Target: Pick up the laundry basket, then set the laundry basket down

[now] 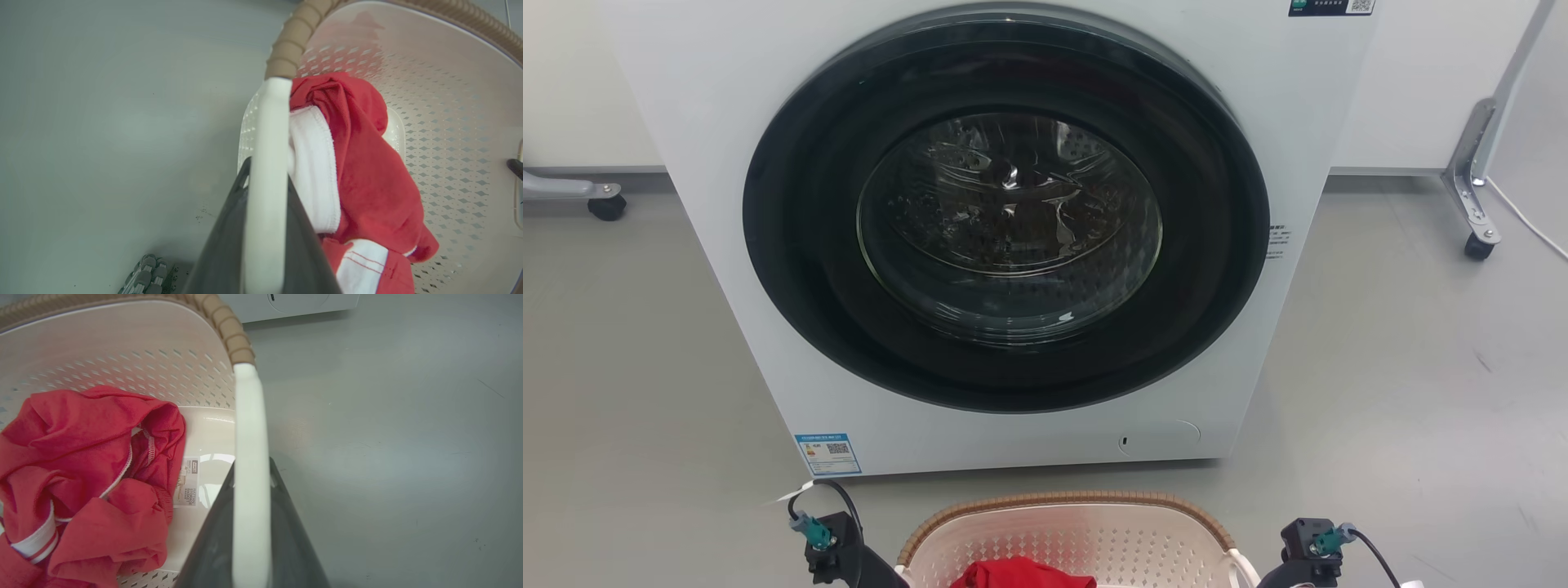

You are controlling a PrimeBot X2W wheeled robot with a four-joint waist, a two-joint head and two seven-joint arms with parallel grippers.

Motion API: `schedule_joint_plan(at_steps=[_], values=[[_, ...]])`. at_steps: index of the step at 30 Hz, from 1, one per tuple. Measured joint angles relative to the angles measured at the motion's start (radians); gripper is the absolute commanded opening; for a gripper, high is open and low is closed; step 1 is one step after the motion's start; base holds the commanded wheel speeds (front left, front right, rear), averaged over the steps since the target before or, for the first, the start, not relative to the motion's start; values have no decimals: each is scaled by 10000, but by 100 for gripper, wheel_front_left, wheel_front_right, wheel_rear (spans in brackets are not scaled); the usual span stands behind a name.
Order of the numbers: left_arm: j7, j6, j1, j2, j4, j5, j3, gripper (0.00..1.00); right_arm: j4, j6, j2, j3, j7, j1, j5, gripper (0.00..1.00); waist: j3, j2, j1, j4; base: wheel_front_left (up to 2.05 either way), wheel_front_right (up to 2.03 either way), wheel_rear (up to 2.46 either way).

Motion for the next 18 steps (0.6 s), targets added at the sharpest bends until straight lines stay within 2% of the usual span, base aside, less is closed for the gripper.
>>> schedule_joint_plan(at_steps=[18], values=[[128, 0, 122, 42, 46, -100, -54, 0, -153, -165, -6, 384, 372, 15, 522, 0, -94, 1, 1, -21, 0, 0, 0]])
